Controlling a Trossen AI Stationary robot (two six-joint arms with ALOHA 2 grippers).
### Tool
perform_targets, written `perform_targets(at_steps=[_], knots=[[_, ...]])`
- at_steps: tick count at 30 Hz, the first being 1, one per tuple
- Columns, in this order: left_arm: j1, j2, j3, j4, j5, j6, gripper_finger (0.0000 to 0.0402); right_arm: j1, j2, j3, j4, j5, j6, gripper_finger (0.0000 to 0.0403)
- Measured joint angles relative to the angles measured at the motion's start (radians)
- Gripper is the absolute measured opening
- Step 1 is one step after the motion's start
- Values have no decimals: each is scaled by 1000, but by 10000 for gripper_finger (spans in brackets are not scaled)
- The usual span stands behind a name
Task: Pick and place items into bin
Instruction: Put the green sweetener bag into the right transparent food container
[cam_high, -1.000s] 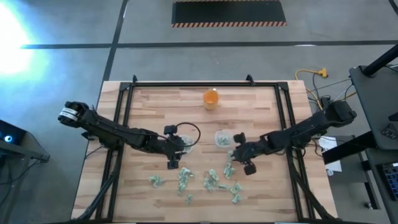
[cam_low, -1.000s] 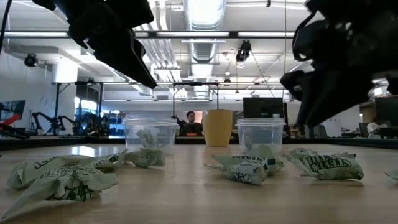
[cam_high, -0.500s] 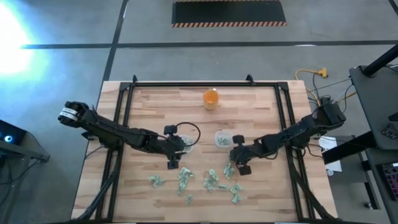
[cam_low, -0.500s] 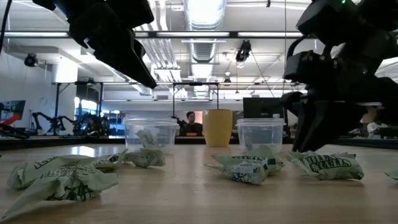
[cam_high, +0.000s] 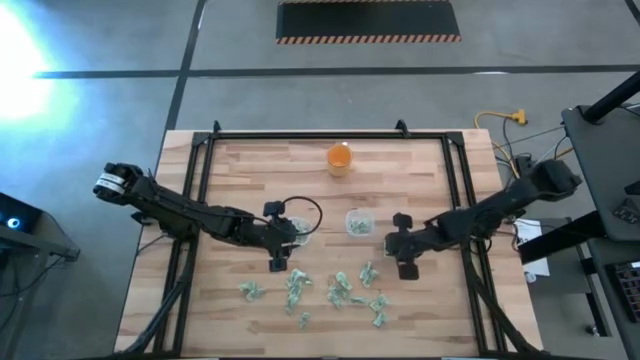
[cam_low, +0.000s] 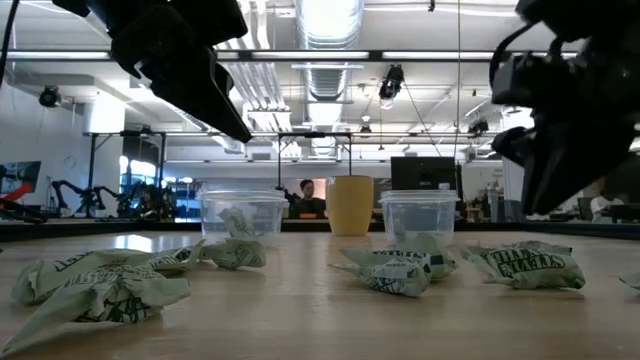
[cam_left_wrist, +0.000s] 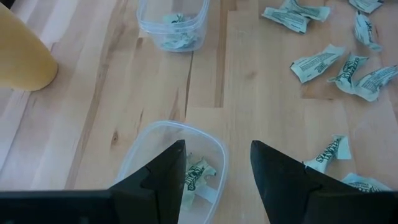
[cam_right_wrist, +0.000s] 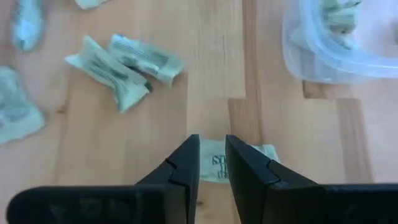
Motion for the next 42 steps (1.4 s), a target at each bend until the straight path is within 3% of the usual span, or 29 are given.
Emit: perform_targets(at_steps=[5,11,20,30,42], knots=[[0,0,0,0,0,1,164,13,-59,-11,-74,0,-141,68],[0,0,0,0,0,-1,164,7,-34,-24,-62,2,-388,72],[0,0,0,2,0,-2,164,-6,-2,-24,-52,7,-463,128],[0,0,0,9,0,-4,164,-45,71,-20,-27,24,-446,196],[0,0,0,10,0,-6,164,-111,107,-12,-49,-60,-276,203]])
